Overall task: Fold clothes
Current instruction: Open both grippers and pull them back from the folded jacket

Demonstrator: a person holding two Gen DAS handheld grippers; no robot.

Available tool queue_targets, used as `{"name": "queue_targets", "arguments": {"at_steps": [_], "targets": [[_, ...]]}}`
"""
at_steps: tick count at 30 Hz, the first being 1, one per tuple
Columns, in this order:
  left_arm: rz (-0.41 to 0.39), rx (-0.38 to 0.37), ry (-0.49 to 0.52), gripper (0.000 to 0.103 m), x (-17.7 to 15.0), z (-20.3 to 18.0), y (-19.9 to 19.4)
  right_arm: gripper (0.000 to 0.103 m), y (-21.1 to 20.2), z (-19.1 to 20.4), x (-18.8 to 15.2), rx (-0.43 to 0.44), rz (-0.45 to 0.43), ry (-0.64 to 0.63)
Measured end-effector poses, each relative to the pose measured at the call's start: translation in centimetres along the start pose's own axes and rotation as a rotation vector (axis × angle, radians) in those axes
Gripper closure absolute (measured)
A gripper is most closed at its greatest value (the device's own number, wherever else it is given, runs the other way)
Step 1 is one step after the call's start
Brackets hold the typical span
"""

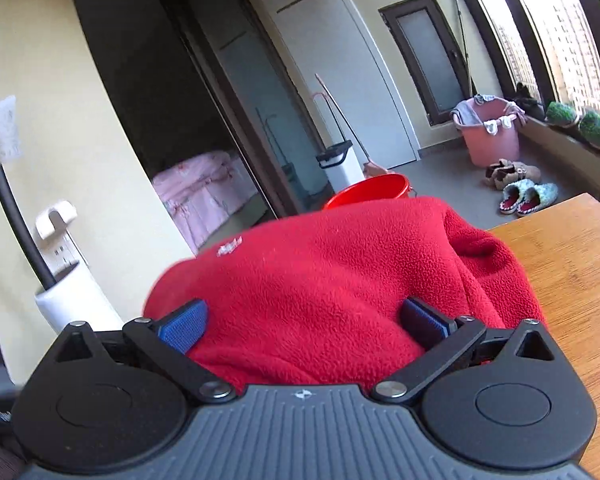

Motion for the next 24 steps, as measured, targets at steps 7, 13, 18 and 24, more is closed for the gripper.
{"name": "queue_targets", "arguments": {"at_steps": [7,13,18,24], "targets": [[-0.035,0.018,0.023,0.0,-0.5,-0.3,0.1,0.0,0.2,0.3,-0.6,-0.031,-0.012,0.019],[-0.077,0.054,0.032,0.0,-0.7,-1.0,-0.7,0.0,-1.4,1.5,-1.5,-0.113,-0.111,-0.02],[-0.103,0.084,0.029,0.0,-1.2,-1.5,-1.9,0.0,-3.9,2.3,-3.4,-0.159,-0.157,0.003],[-0.132,0.154,-0.027,0.0,-3.4,-2.7,-5.5,0.0,-6.9,3.2,-6.0,-0.198,-0.145,0.021]]}}
Point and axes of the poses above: each gripper's, at about its wrist camera, not at the fingertips, and y roughly the way its jaws point, z to its left, x to its top, the point moved 4 cm from there along y, roughly the way its jaws point, and after that the axes turned 15 degrees about z, right-handed, at the moved point
